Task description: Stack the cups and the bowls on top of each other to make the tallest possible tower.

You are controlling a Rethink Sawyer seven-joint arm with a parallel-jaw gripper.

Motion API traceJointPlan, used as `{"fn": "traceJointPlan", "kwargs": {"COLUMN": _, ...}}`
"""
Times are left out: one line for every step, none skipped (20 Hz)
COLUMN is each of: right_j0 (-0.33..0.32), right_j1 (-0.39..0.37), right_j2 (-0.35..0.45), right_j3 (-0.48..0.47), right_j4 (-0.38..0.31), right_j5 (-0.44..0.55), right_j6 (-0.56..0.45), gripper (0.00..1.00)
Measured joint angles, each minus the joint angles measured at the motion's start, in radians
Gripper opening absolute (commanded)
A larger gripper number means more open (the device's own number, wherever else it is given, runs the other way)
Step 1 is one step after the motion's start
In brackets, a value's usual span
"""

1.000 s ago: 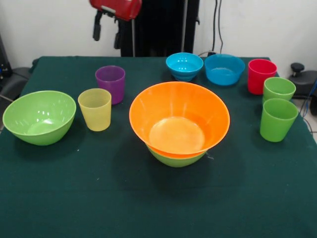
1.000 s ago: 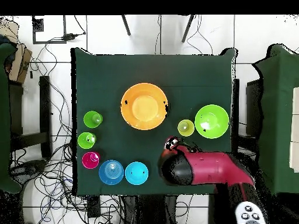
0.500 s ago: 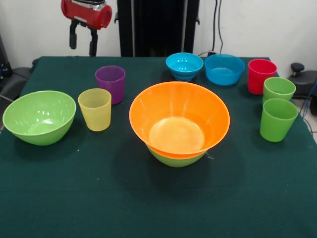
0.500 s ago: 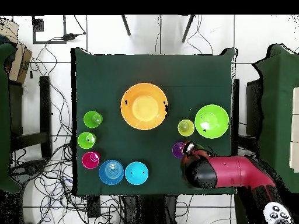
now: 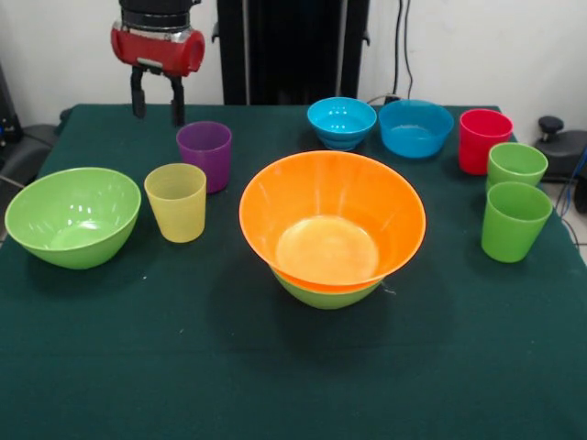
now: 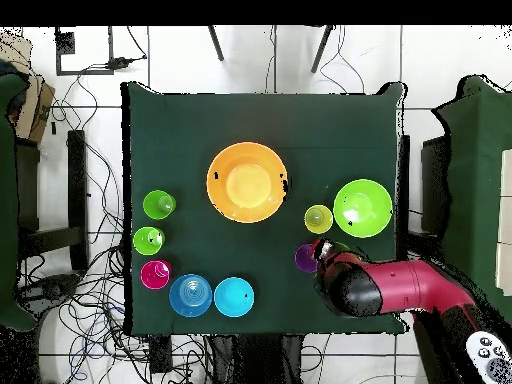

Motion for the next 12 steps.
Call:
{"fn": "traceJointPlan", "kwargs": {"right_j0": -0.011, "right_j1": 0.005, "right_j2": 0.015, "right_j3": 0.0, "right_j4": -0.001, "right_j5": 0.002, "right_j6": -0.013, "gripper": 1.0}}
{"fn": "traceJointPlan", "kwargs": {"right_j0": -0.023, "right_j1": 0.009, "right_j2": 0.029, "right_j3": 0.0, "right_j4": -0.001, "right_j5": 0.005, "right_j6": -0.029, "gripper": 1.0}}
{"fn": "traceJointPlan", "kwargs": {"right_j0": -0.047, "right_j1": 0.02, "right_j2": 0.061, "right_j3": 0.0, "right_j4": -0.001, "right_j5": 0.014, "right_j6": -0.071, "gripper": 1.0}}
{"fn": "traceJointPlan", "kwargs": {"right_j0": -0.071, "right_j1": 0.03, "right_j2": 0.094, "right_j3": 0.0, "right_j4": -0.001, "right_j5": 0.023, "right_j6": -0.114, "gripper": 1.0}}
{"fn": "traceJointPlan", "kwargs": {"right_j0": -0.085, "right_j1": 0.036, "right_j2": 0.114, "right_j3": 0.0, "right_j4": -0.001, "right_j5": 0.03, "right_j6": -0.15, "gripper": 1.0}}
{"fn": "traceJointPlan", "kwargs": {"right_j0": -0.099, "right_j1": 0.043, "right_j2": 0.134, "right_j3": 0.0, "right_j4": -0.001, "right_j5": 0.037, "right_j6": -0.185, "gripper": 1.0}}
{"fn": "traceJointPlan", "kwargs": {"right_j0": -0.106, "right_j1": 0.047, "right_j2": 0.146, "right_j3": 0.0, "right_j4": -0.001, "right_j5": 0.042, "right_j6": -0.208, "gripper": 1.0}}
{"fn": "traceJointPlan", "kwargs": {"right_j0": -0.12, "right_j1": 0.056, "right_j2": 0.167, "right_j3": 0.0, "right_j4": -0.002, "right_j5": 0.053, "right_j6": -0.252, "gripper": 1.0}}
{"fn": "traceJointPlan", "kwargs": {"right_j0": -0.129, "right_j1": 0.064, "right_j2": 0.184, "right_j3": -0.001, "right_j4": -0.002, "right_j5": 0.066, "right_j6": -0.292, "gripper": 1.0}}
{"fn": "traceJointPlan", "kwargs": {"right_j0": -0.138, "right_j1": 0.072, "right_j2": 0.2, "right_j3": -0.001, "right_j4": -0.002, "right_j5": 0.079, "right_j6": -0.331, "gripper": 1.0}}
{"fn": "traceJointPlan", "kwargs": {"right_j0": -0.142, "right_j1": 0.079, "right_j2": 0.212, "right_j3": -0.001, "right_j4": -0.002, "right_j5": 0.091, "right_j6": -0.362, "gripper": 1.0}}
{"fn": "traceJointPlan", "kwargs": {"right_j0": -0.147, "right_j1": 0.086, "right_j2": 0.224, "right_j3": -0.001, "right_j4": -0.002, "right_j5": 0.103, "right_j6": -0.393, "gripper": 1.0}}
